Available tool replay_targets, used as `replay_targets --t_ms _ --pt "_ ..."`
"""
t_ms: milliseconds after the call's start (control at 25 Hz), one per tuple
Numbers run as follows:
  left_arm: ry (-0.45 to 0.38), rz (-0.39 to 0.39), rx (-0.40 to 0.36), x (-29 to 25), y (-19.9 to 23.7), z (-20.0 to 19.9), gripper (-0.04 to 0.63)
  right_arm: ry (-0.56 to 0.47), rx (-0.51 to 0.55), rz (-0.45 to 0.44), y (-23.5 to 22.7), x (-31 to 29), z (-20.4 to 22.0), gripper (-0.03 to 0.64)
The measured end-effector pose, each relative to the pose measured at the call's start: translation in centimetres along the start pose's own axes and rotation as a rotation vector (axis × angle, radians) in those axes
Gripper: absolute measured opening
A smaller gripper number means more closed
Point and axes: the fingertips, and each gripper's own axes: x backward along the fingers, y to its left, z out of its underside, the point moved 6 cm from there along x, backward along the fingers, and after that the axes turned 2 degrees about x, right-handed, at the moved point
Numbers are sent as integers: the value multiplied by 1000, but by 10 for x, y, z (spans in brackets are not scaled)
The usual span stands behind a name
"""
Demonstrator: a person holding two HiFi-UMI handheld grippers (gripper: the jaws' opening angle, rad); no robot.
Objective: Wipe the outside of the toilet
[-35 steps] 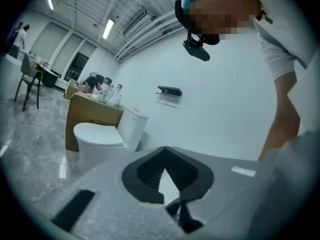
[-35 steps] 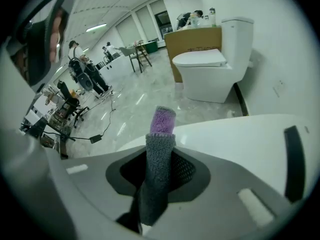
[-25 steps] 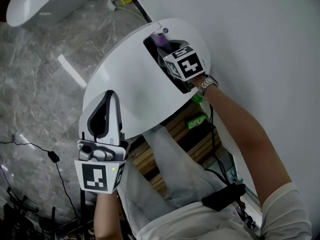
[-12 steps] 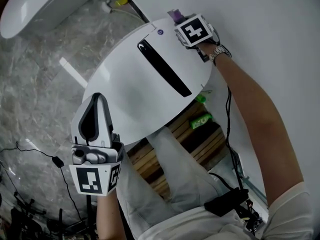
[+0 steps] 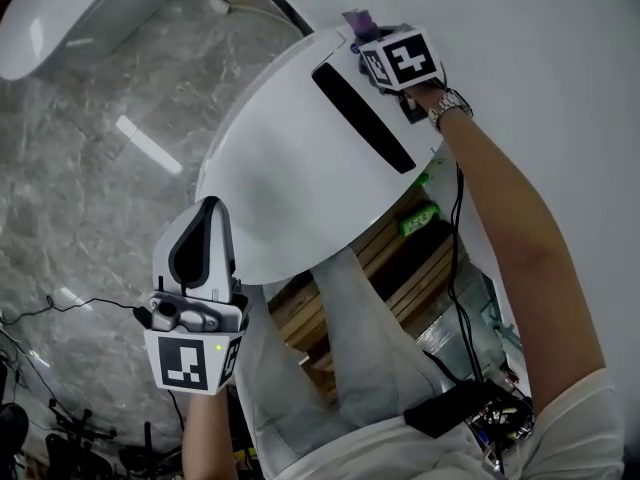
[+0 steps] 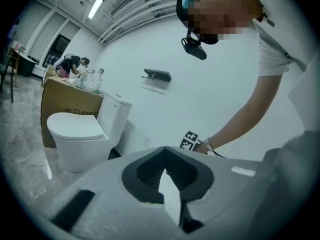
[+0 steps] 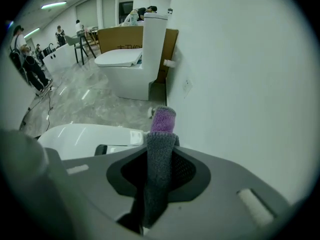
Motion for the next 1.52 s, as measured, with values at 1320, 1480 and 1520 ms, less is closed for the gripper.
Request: replay_targets --t_ms 1320,1480,1520 --pt "-31 29 -2 60 92 -16 5 -132 -178 -99 214 -5 -9 89" --pt "-34 3 6 77 98 -13 5 -127 -134 -145 257 -3 -7 89" --pt "-35 1 7 81 99 -12 5 -125 -123 -158 268 -2 -7 89"
